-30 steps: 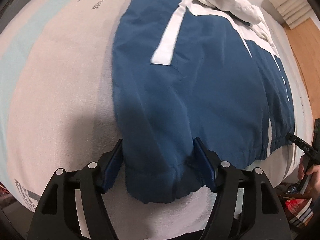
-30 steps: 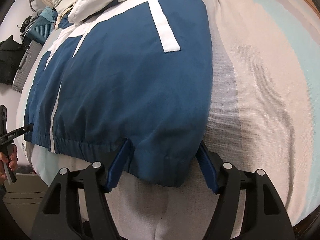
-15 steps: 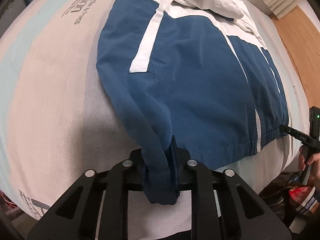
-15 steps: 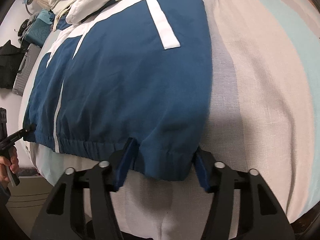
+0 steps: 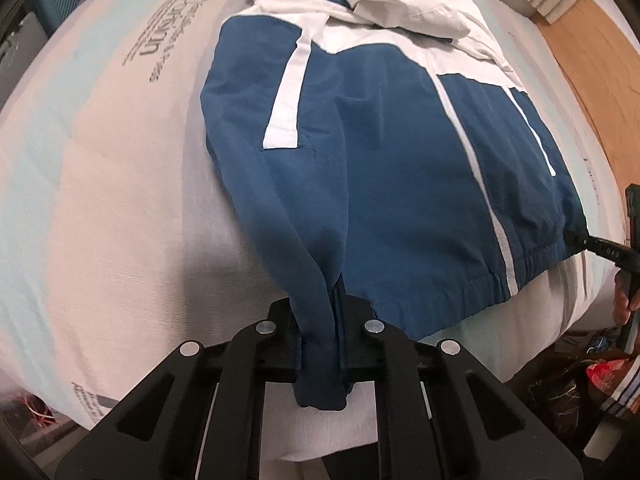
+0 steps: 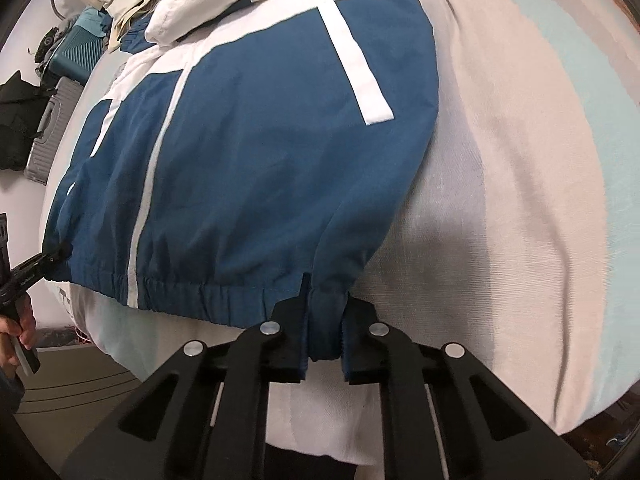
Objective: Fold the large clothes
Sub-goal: 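Lift the hem with both tools and fold it toward the hood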
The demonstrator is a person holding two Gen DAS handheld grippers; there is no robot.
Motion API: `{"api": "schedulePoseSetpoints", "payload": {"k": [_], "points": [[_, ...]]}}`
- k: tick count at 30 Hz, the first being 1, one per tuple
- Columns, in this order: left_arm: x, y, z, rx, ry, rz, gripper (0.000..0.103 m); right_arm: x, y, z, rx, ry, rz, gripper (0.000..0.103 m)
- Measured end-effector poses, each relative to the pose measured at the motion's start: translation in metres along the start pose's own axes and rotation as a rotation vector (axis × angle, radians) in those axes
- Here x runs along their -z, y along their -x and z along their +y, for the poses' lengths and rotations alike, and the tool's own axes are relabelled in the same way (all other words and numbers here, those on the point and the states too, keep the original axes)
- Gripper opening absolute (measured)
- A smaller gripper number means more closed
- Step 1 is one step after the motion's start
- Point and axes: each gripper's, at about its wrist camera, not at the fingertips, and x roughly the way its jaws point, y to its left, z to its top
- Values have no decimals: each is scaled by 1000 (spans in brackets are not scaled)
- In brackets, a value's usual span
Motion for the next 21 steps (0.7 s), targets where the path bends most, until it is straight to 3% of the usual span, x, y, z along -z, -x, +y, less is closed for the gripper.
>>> {"api": "schedulePoseSetpoints", "payload": {"k": [12,21], "points": [[-21,53,-7,-23,-54,-37,8,-27,44,21,5,-27,16,8],[-45,90,-6,-33,-76,-52,8,-48,82,22,-51,-101,23,7]]}}
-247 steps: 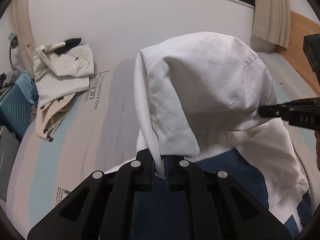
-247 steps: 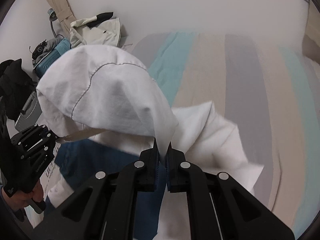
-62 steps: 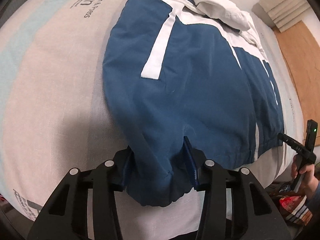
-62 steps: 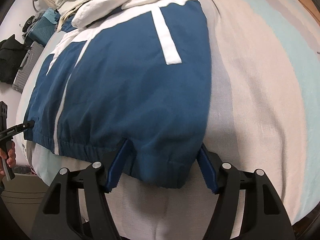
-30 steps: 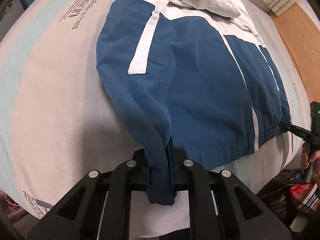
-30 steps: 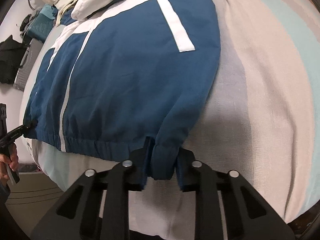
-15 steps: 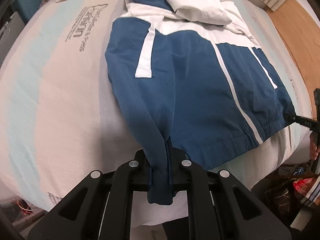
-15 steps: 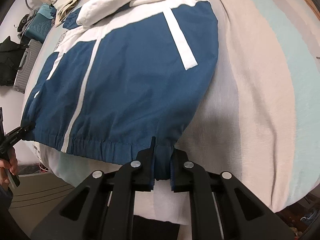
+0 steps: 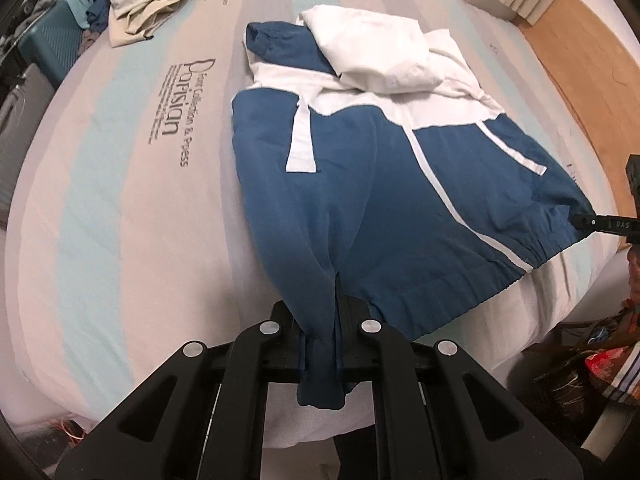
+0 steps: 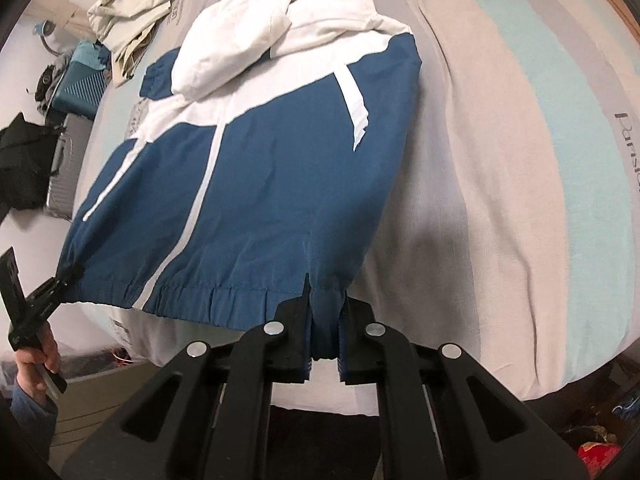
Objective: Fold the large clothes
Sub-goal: 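Lift the hem with both tools and fold it toward the hood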
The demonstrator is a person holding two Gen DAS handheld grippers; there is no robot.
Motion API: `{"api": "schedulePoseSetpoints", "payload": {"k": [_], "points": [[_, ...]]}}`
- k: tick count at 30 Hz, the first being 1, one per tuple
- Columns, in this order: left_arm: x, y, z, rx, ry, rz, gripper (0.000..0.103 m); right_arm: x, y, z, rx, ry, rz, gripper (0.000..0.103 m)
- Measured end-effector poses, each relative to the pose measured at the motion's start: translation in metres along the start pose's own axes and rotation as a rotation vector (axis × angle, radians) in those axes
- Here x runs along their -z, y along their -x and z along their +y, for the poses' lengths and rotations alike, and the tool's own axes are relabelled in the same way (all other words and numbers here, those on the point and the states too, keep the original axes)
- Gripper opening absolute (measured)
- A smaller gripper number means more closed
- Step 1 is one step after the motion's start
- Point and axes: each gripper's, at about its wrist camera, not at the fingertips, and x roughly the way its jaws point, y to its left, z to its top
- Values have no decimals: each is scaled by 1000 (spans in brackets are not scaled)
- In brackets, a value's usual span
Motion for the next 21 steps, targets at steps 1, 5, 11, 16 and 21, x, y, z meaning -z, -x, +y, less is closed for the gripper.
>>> {"api": "schedulePoseSetpoints", "payload": {"k": [1,5,11,16,21], "points": [[-3,1,0,0,-1,4,8,-3,2,-1,-14,-9,5,7],[-17,6,0,5,16,28,8,-23,4,-8,-84,-67,53,7],[-45,11,-8,-15,-23,90,8,-60,10,-12,-137,-75,92,7],[-81,23,-19,-57,-30,94,8,-93,16,-14,-182,-54,127,7],[-113,35,-27,-82,-40,62,7,-126,27,-14,-209,-33,133,7]]}}
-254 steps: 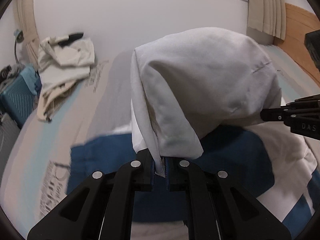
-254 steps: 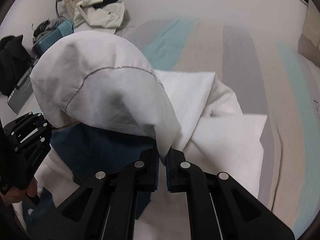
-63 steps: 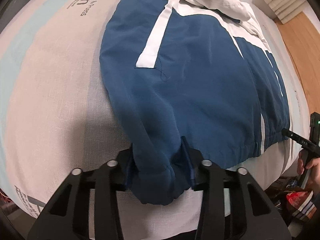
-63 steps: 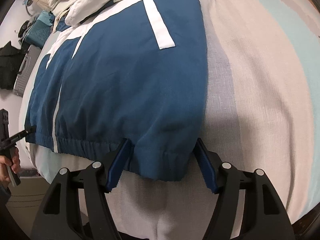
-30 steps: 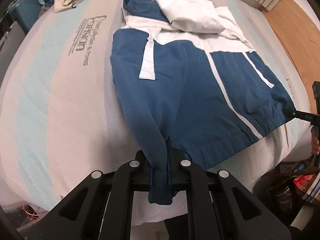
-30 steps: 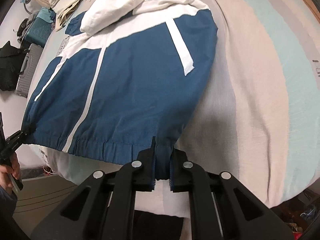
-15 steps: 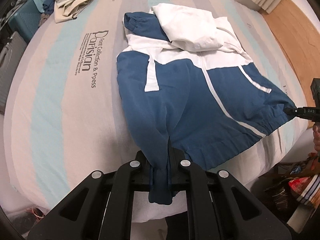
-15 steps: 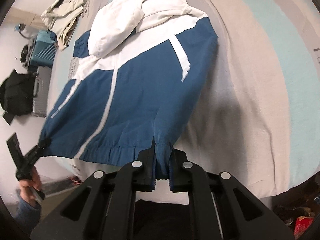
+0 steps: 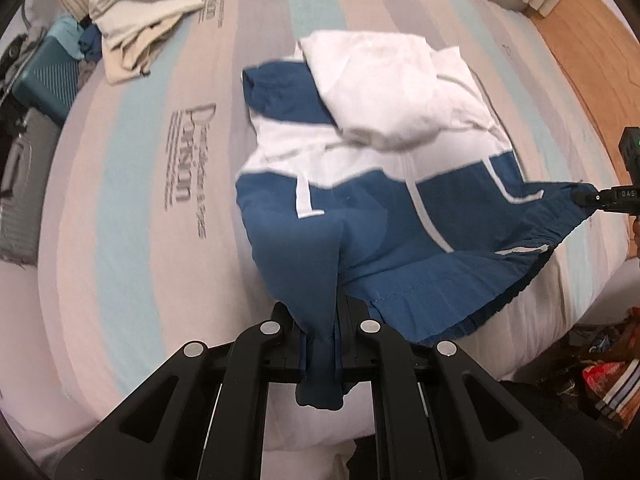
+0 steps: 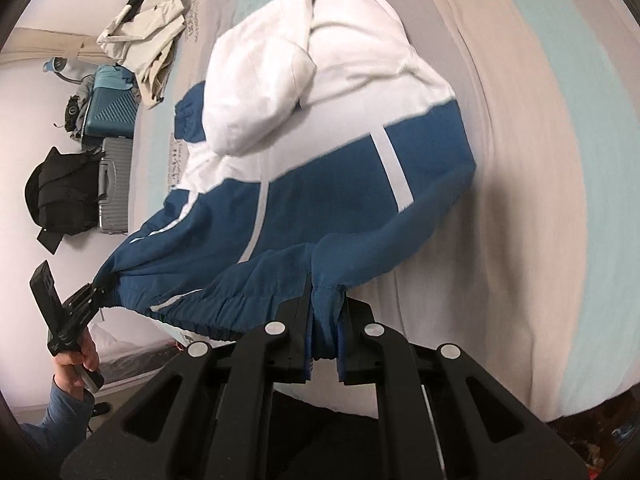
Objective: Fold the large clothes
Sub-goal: 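Lift the hem with both tools and fold it toward the hood, then lay the hem over the hood with both tools and open them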
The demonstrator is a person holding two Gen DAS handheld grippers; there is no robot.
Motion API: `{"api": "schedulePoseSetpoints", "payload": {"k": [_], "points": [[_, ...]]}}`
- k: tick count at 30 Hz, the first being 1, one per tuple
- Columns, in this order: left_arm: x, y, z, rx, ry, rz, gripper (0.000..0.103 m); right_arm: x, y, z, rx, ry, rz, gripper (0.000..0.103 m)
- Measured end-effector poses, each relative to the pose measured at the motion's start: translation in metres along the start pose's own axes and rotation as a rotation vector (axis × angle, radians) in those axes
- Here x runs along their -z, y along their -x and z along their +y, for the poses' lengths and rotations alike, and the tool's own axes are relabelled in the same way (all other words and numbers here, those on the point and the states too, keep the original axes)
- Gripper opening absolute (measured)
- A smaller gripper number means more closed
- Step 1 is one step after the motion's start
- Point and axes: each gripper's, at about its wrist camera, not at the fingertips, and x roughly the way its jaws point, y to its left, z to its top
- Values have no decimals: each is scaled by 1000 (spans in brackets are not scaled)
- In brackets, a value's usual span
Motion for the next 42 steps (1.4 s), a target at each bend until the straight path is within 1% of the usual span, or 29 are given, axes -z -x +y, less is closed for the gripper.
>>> {"api": "schedulePoseSetpoints", "payload": {"k": [3,8,13,17,22,28,36,38,42], "points": [[-21,3,2,-6,-5,-18,7,-18,6,3,-11,10,2,7],[-62,1,9,0,-30,-55,7,-48,14,12,-16,17,-24,7],[-107,-9,18,17,-65,-93,7,-83,20,22,12,29,-79,7],[-136,-18,27,27,-82,-110,7,-111,22,31,27,31,-116,7],[-178,-30,44,46,-70,-123,8,-150,24,47,37,43,-174,7],[-229,-46,57,70,-44,-131,8,-198,25,56,58,50,-237,7],[-285,-85,73,30,-50,-122,8,-269,2,67,121,59,-282,7],[-296,-98,81,26,-34,-114,8,-284,-6,67,128,54,-283,7],[-312,-121,100,49,45,-87,8,-312,-23,72,155,55,-290,7]]}}
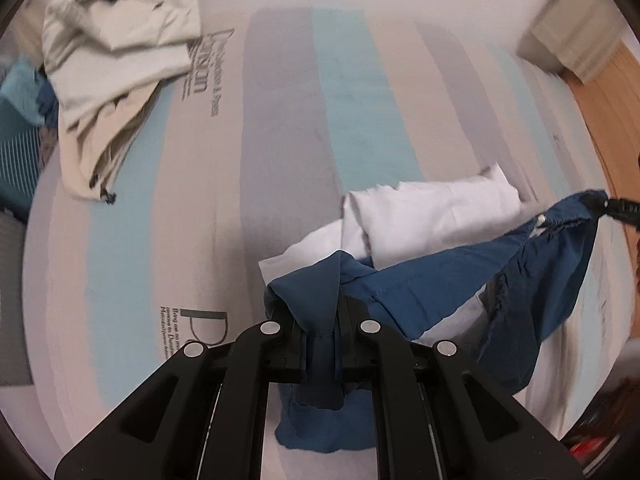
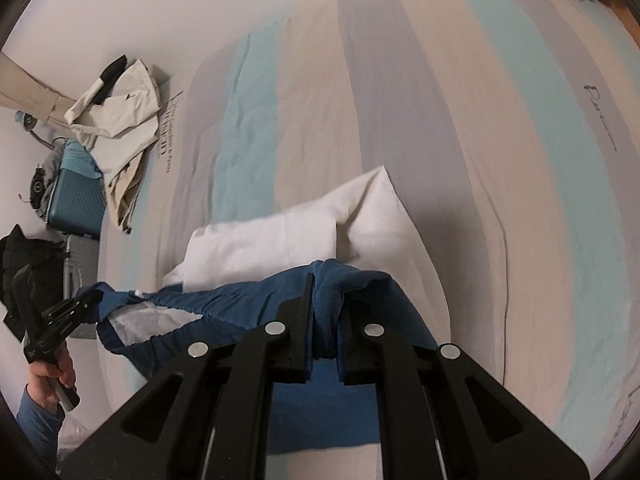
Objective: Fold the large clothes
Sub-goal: 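Lay the hem over the hood with both tools and open them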
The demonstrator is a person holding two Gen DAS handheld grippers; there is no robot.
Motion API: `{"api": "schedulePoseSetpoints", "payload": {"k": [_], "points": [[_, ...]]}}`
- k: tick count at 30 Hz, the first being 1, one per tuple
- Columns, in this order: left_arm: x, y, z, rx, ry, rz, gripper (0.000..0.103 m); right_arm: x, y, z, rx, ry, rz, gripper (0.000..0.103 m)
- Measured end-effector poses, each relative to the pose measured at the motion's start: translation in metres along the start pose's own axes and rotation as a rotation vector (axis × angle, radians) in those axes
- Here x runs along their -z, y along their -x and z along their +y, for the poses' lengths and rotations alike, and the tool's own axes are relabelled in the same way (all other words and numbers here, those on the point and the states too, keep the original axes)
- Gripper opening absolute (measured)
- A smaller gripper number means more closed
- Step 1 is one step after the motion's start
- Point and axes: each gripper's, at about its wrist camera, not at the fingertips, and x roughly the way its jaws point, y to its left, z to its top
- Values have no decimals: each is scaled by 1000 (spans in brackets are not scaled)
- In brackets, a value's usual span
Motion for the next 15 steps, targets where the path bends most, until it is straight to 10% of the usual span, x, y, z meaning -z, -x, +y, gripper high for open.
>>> {"api": "schedulePoseSetpoints", "payload": {"k": [15], "points": [[-32,-81,33,-13,90,1,8,-60,-99,7,156,16,23,6]]}}
